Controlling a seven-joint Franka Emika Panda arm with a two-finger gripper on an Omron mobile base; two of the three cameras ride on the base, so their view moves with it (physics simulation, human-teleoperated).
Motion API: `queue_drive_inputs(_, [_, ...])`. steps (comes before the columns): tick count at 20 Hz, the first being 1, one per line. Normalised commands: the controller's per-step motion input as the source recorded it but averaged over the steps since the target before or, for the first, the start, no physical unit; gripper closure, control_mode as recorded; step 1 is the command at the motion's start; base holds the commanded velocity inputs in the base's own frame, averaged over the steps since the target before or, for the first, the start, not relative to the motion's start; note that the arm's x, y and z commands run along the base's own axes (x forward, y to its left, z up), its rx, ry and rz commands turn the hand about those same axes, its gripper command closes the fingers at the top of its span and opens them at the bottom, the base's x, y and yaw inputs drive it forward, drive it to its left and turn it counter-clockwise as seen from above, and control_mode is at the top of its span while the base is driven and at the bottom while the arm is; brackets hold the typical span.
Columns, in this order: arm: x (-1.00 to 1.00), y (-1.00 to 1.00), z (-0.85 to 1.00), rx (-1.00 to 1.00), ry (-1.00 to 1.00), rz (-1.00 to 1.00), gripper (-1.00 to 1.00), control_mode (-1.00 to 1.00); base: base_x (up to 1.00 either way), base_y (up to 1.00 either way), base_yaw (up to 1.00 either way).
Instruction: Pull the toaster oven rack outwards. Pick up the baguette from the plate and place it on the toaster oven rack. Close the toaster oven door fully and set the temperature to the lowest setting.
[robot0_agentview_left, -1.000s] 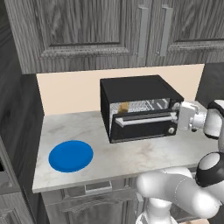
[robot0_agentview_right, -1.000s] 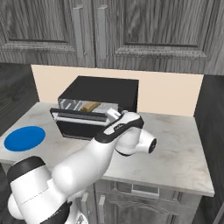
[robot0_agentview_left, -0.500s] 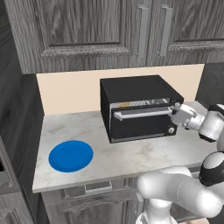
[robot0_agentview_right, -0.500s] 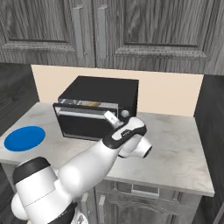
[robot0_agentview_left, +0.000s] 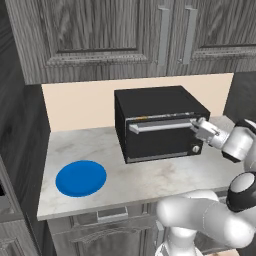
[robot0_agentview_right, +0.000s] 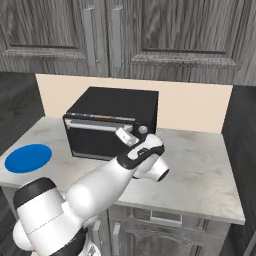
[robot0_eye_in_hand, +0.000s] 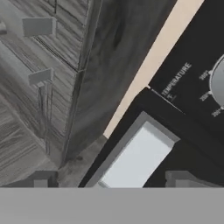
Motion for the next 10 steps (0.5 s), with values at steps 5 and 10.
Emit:
queue_drive_inputs(5, [-0.09, 0.0, 0.25, -0.17, 0.23, -0.21, -1.0, -1.0, 0.0, 0.0, 0.0])
queue_drive_inputs(10, [0.13, 0.17, 0.13, -0.22, 0.11, -0.22, -1.0, -1.0, 0.0, 0.0, 0.0])
